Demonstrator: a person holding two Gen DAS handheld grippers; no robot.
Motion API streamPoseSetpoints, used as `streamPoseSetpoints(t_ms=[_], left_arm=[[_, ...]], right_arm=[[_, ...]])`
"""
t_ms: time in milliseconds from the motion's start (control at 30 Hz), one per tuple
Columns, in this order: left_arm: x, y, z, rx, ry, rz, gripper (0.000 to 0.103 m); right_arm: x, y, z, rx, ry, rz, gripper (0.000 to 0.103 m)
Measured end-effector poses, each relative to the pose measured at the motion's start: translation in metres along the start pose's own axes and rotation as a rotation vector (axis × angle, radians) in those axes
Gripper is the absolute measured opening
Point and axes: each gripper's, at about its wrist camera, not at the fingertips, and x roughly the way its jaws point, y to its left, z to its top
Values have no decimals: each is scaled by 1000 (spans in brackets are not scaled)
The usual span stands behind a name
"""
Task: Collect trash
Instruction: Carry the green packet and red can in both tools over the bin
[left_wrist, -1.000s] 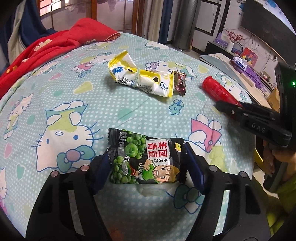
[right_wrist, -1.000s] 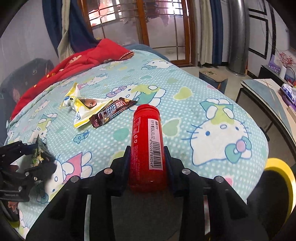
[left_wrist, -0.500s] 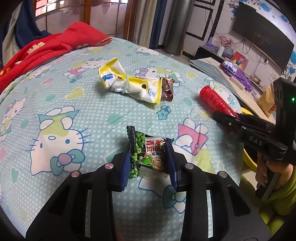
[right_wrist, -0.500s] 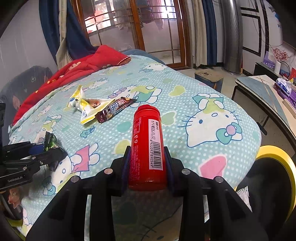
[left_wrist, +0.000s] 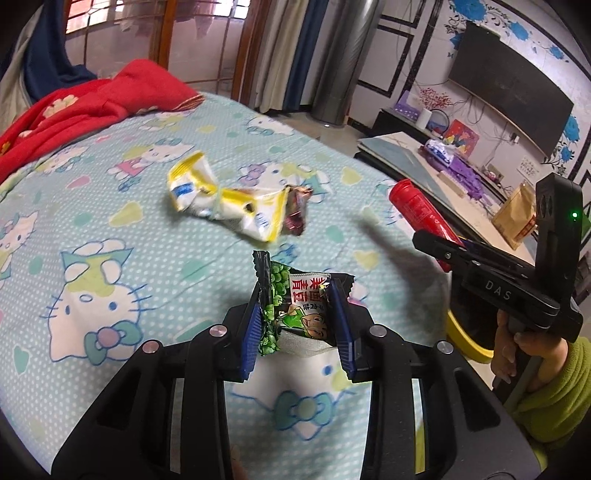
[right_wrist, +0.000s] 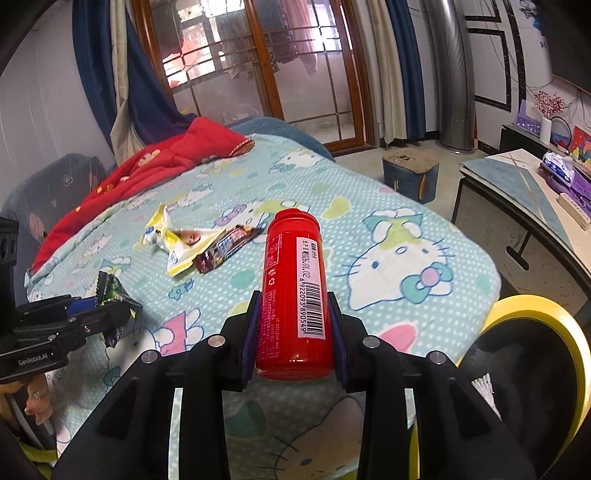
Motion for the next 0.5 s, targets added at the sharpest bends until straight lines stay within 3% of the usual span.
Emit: streamPoseSetpoints(t_ms=[500], left_arm=[[-4, -53, 18, 76, -58, -74, 27]], right_arm=[[-35, -31, 5, 34, -50, -68, 32]])
